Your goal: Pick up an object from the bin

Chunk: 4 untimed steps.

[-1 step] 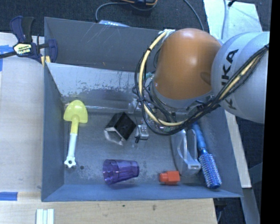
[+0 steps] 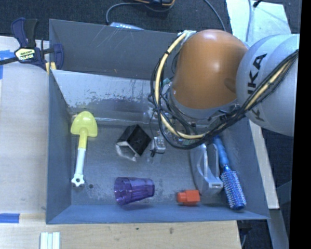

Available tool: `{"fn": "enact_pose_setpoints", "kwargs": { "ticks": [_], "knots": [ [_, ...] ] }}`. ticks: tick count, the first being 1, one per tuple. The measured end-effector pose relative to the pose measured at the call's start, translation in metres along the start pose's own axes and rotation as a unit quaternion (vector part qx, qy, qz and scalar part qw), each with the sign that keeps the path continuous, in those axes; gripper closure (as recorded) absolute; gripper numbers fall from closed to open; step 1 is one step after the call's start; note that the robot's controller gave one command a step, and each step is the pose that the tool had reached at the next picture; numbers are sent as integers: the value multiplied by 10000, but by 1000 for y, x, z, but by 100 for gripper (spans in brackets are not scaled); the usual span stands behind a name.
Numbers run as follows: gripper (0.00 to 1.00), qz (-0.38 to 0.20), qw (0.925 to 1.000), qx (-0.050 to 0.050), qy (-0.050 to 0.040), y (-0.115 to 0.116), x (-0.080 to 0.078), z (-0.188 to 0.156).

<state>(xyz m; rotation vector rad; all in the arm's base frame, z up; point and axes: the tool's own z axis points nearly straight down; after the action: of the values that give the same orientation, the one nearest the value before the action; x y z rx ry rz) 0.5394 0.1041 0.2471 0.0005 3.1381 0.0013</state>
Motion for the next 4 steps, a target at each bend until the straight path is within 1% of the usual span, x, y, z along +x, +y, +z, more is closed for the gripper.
{"fn": "enact_pose_setpoints", "kwargs": {
  "ticks": [1,2,3,4],
  "knots": [
    [0,-455,9990,0,-11,-8,-22,60],
    [0,-296,9996,-3,-16,-24,-61,86],
    [0,-1038,9946,-1,-42,-32,-85,109],
    [0,-264,9996,-3,-27,-28,-77,177]
  ]
}}
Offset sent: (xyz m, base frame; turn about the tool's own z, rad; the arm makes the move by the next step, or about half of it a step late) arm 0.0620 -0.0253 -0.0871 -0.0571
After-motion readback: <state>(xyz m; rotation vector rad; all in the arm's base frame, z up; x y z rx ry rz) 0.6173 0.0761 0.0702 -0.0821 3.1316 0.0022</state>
